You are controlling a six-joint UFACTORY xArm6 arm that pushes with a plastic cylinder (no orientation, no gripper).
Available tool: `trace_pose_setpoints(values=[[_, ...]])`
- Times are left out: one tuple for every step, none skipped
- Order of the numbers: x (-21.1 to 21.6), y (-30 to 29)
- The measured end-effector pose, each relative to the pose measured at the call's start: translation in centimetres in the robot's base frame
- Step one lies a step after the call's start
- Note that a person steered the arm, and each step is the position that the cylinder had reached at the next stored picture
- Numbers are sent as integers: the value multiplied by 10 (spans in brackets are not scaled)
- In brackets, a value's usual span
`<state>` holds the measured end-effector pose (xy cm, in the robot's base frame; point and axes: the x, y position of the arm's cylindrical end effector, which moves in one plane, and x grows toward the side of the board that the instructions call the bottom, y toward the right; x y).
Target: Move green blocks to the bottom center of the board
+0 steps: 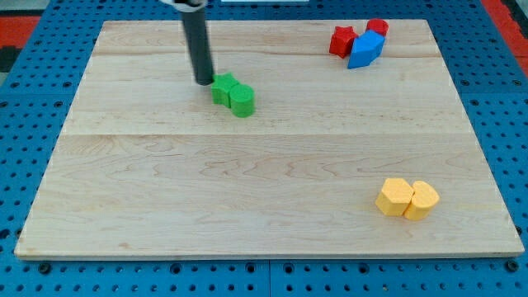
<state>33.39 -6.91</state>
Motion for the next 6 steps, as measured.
trace_pose_setpoints(values=[[14,32],[56,37],[104,37],[120,36],[76,43],[98,78]])
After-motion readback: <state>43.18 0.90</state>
